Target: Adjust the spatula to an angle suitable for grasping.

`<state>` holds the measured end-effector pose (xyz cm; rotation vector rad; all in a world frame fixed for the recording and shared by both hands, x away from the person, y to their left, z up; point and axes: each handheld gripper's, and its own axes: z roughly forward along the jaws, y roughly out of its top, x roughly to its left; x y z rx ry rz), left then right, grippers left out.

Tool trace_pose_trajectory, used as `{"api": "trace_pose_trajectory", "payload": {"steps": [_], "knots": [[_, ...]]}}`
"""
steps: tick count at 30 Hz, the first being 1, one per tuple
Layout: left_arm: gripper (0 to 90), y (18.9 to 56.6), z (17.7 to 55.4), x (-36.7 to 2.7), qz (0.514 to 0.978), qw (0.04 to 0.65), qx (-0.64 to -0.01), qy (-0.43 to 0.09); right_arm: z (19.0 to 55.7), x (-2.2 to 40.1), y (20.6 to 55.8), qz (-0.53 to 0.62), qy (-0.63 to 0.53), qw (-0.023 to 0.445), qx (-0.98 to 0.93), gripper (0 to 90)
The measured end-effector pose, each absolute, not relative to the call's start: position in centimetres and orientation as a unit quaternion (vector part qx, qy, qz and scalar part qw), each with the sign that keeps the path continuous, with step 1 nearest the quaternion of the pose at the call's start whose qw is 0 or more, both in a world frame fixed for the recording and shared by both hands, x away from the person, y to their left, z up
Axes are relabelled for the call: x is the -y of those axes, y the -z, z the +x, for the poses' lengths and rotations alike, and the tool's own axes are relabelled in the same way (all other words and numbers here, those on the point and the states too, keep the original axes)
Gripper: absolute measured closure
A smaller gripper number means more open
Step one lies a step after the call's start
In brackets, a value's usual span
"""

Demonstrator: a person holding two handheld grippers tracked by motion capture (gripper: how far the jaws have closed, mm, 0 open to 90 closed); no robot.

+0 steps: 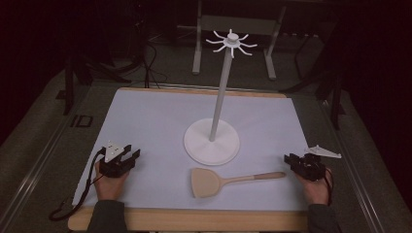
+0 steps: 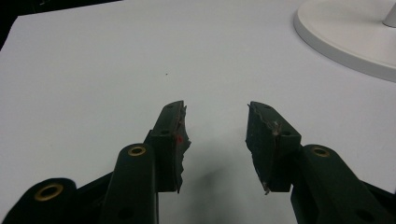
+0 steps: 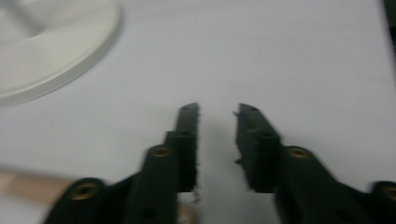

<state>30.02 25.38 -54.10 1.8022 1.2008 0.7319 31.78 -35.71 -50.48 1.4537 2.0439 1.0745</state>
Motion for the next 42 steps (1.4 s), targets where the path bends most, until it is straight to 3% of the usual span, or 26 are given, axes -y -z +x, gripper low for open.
{"api": "trace_pose_trajectory", "payload": {"steps": [3, 22, 33, 42], "knots": [[56.1, 54.1, 30.0, -25.4, 0.717, 0.415, -0.479, -0.291, 30.9, 35.2, 50.2, 0.499, -0.389, 0.199, -0.748, 89.8], [55.5, 54.1, 29.9, -25.4, 0.715, 0.417, -0.478, -0.293, 26.8, 31.4, 52.0, 0.413, -0.348, 0.161, -0.826, 90.0], [55.5, 54.1, 29.9, -25.4, 0.715, 0.416, -0.478, -0.294, 28.7, 30.7, 52.6, 0.437, -0.335, 0.201, -0.810, 90.0], [55.4, 54.1, 30.0, -25.4, 0.715, 0.416, -0.480, -0.293, 32.9, 29.1, 52.8, 0.447, -0.332, 0.223, -0.800, 90.0]]}}
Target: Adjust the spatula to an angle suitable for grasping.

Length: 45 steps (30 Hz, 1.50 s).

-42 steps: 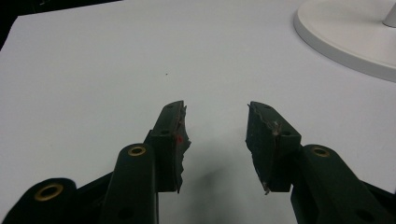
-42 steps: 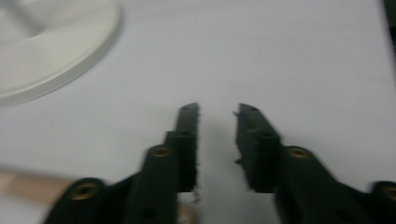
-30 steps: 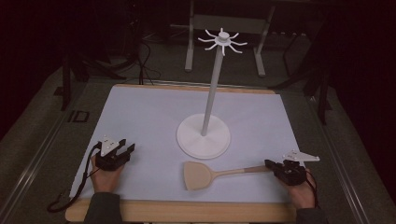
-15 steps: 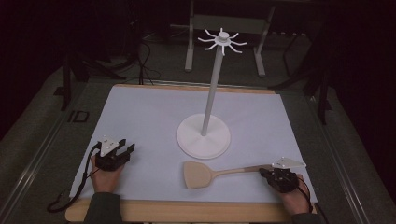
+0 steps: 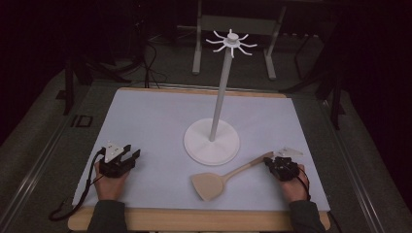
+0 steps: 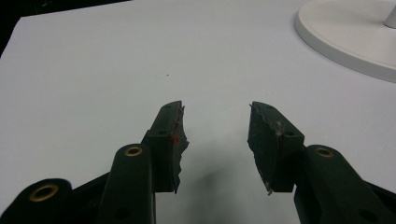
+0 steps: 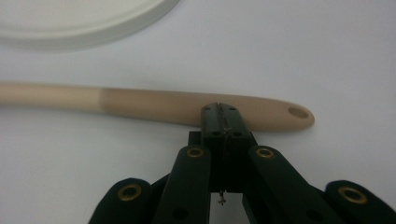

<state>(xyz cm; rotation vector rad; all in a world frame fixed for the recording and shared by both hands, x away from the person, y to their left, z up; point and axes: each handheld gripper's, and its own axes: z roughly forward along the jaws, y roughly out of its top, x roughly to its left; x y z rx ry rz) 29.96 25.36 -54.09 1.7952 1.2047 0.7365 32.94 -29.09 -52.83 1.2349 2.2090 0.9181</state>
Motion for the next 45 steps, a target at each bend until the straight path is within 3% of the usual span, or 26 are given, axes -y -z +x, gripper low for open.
{"api": "trace_pose_trajectory", "payload": {"steps": [17, 22, 30, 34, 41, 45], "knots": [[55.3, 54.1, 30.0, -25.4, 0.715, 0.416, -0.481, -0.291, 39.9, 25.1, 52.9, 0.452, -0.352, 0.186, -0.798, 90.0], [55.2, 54.1, 30.0, -25.4, 0.715, 0.416, -0.480, -0.290, 39.6, 24.7, 52.6, 0.454, -0.358, 0.178, -0.796, 90.0], [55.0, 54.1, 30.0, -25.4, 0.715, 0.415, -0.481, -0.291, 35.7, 21.9, 50.8, 0.394, -0.391, 0.150, -0.818, 89.6], [54.9, 54.1, 30.0, -25.4, 0.716, 0.414, -0.481, -0.291, 33.7, 20.4, 50.6, 0.381, -0.386, 0.141, -0.828, 77.8], [54.7, 54.1, 30.0, -25.4, 0.716, 0.414, -0.481, -0.291, 32.9, 19.7, 51.1, 0.444, -0.365, 0.150, -0.805, 36.9], [54.7, 54.1, 30.0, -25.4, 0.717, 0.413, -0.481, -0.291, 33.0, 19.2, 51.4, 0.469, -0.359, 0.158, -0.791, 21.0]]}}
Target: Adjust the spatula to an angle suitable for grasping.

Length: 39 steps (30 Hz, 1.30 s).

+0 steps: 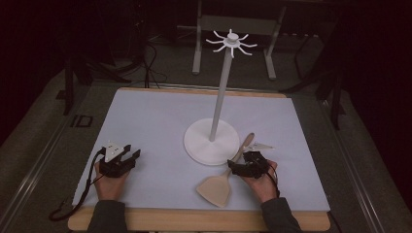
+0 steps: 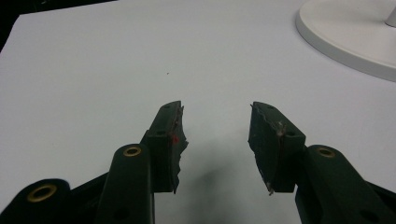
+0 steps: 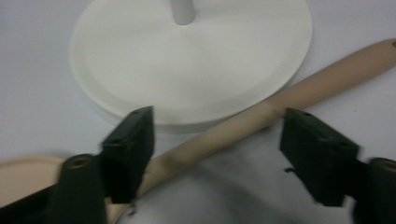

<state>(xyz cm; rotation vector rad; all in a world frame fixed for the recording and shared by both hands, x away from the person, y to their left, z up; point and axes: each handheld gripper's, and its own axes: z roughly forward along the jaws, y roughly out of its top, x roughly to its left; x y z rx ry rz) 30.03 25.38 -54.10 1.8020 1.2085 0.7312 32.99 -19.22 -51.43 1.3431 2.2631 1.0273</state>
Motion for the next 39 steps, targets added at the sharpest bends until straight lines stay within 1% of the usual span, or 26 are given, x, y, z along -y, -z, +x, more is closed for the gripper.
{"api": "trace_pose_trajectory", "payload": {"steps": [4, 10, 12, 13, 18, 19, 20, 23, 25, 26, 27, 29, 30, 31, 33, 35, 37, 38, 39], "knots": [[54.6, 54.1, 30.0, -25.4, 0.716, 0.414, -0.481, -0.291, 33.2, 18.2, 52.0, 0.486, -0.340, 0.163, -0.788, 11.0], [54.6, 54.1, 30.0, -25.4, 0.716, 0.415, -0.480, -0.291, 32.9, 16.7, 53.0, 0.481, -0.317, 0.161, -0.802, 9.9], [54.5, 54.1, 30.0, -25.4, 0.716, 0.415, -0.481, -0.291, 32.8, 16.3, 53.4, 0.475, -0.294, 0.178, -0.810, 10.7], [54.4, 54.1, 30.0, -25.4, 0.716, 0.415, -0.480, -0.291, 32.8, 16.4, 53.4, 0.475, -0.295, 0.176, -0.810, 11.5], [54.2, 54.1, 30.0, -25.4, 0.716, 0.415, -0.480, -0.291, 33.2, 17.1, 52.7, 0.480, -0.289, 0.162, -0.812, 21.4], [54.2, 54.1, 30.0, -25.4, 0.716, 0.415, -0.480, -0.291, 33.2, 17.1, 52.7, 0.480, -0.289, 0.162, -0.812, 21.4], [54.1, 54.1, 30.0, -25.4, 0.716, 0.415, -0.480, -0.291, 33.5, 17.9, 52.3, 0.482, -0.289, 0.156, -0.812, 28.6], [54.1, 54.1, 30.0, -25.4, 0.716, 0.415, -0.480, -0.291, 33.6, 18.8, 51.8, 0.488, -0.296, 0.149, -0.808, 38.7], [53.9, 54.1, 30.0, -25.4, 0.716, 0.414, -0.481, -0.290, 33.8, 19.3, 51.4, 0.489, -0.305, 0.148, -0.803, 50.4], [53.9, 54.1, 30.0, -25.4, 0.716, 0.414, -0.481, -0.290, 33.9, 19.5, 51.1, 0.491, -0.307, 0.147, -0.801, 54.4], [53.9, 54.1, 30.0, -25.4, 0.717, 0.414, -0.480, -0.290, 34.1, 19.7, 51.0, 0.492, -0.308, 0.147, -0.801, 55.7], [53.7, 54.1, 30.0, -25.4, 0.717, 0.413, -0.481, -0.290, 34.4, 20.0, 51.0, 0.497, -0.307, 0.133, -0.800, 54.1], [53.7, 54.1, 30.0, -25.4, 0.717, 0.413, -0.481, -0.290, 34.5, 20.0, 51.0, 0.502, -0.306, 0.131, -0.798, 52.2], [53.7, 54.1, 30.0, -25.4, 0.717, 0.413, -0.481, -0.290, 34.5, 20.0, 51.0, 0.502, -0.306, 0.131, -0.798, 52.2], [53.7, 54.1, 30.0, -25.4, 0.717, 0.413, -0.481, -0.290, 34.6, 19.8, 51.3, 0.514, -0.302, 0.136, -0.792, 44.8], [53.7, 54.1, 30.0, -25.4, 0.717, 0.413, -0.481, -0.290, 34.5, 19.7, 51.5, 0.526, -0.301, 0.133, -0.784, 39.8], [53.7, 54.1, 30.0, -25.4, 0.717, 0.413, -0.481, -0.290, 34.3, 19.5, 52.0, 0.522, -0.302, 0.129, -0.787, 37.5], [53.7, 54.1, 30.0, -25.4, 0.717, 0.413, -0.481, -0.290, 34.1, 19.2, 52.2, 0.514, -0.299, 0.128, -0.794, 34.9], [53.7, 54.1, 30.0, -25.4, 0.717, 0.413, -0.481, -0.290, 34.0, 18.9, 52.2, 0.506, -0.294, 0.136, -0.799, 34.1]]}}
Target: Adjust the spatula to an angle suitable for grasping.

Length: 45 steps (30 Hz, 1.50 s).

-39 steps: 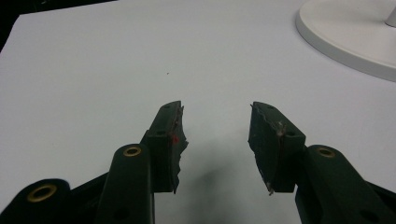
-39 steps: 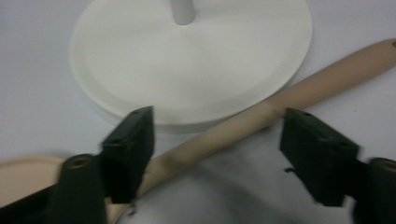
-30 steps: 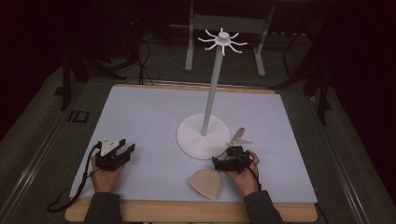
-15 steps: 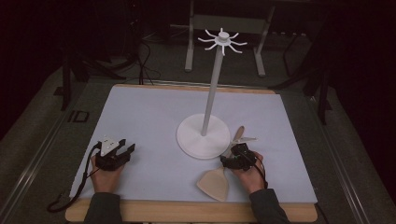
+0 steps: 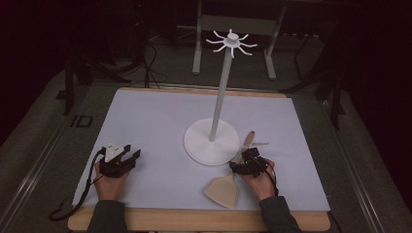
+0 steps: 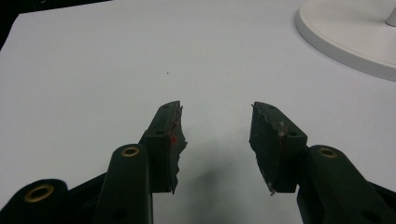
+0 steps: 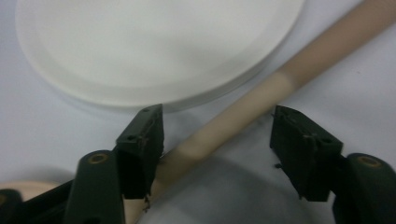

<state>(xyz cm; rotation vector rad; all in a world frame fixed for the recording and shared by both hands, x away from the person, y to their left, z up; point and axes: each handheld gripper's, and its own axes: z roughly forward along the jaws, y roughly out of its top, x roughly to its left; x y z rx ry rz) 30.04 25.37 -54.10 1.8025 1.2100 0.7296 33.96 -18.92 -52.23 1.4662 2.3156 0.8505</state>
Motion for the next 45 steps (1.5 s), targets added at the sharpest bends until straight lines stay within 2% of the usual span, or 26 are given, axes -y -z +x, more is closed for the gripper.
{"api": "trace_pose_trajectory", "payload": {"steps": [7, 15, 18, 27, 30, 36, 41, 43, 45], "knots": [[53.6, 54.1, 30.0, -25.4, 0.716, 0.414, -0.481, -0.291, 34.2, 18.5, 51.8, 0.502, -0.266, 0.134, -0.812, 35.5], [53.6, 54.1, 30.0, -25.4, 0.717, 0.414, -0.480, -0.290, 35.5, 20.7, 51.4, 0.514, -0.271, 0.108, -0.806, 44.3], [53.6, 54.1, 30.0, -25.3, 0.716, 0.414, -0.481, -0.291, 35.8, 21.2, 51.3, 0.511, -0.264, 0.115, -0.810, 46.8], [53.6, 54.1, 30.0, -25.3, 0.716, 0.413, -0.481, -0.292, 36.8, 23.4, 50.5, 0.524, -0.268, 0.107, -0.801, 65.3], [53.6, 54.1, 30.0, -25.3, 0.717, 0.412, -0.481, -0.291, 37.4, 23.6, 50.1, 0.529, -0.272, 0.103, -0.797, 68.5], [53.5, 54.1, 30.0, -25.3, 0.717, 0.412, -0.481, -0.291, 38.3, 22.7, 50.8, 0.563, -0.237, 0.098, -0.786, 55.1], [53.5, 54.1, 30.0, -25.3, 0.718, 0.411, -0.481, -0.291, 38.2, 22.1, 51.1, 0.565, -0.231, 0.114, -0.784, 50.7], [53.5, 54.1, 30.0, -25.3, 0.718, 0.411, -0.481, -0.291, 38.0, 21.5, 51.1, 0.558, -0.218, 0.130, -0.790, 52.6], [53.4, 54.1, 30.0, -25.3, 0.717, 0.411, -0.481, -0.291, 37.9, 21.1, 51.1, 0.546, -0.202, 0.147, -0.800, 61.5]]}}
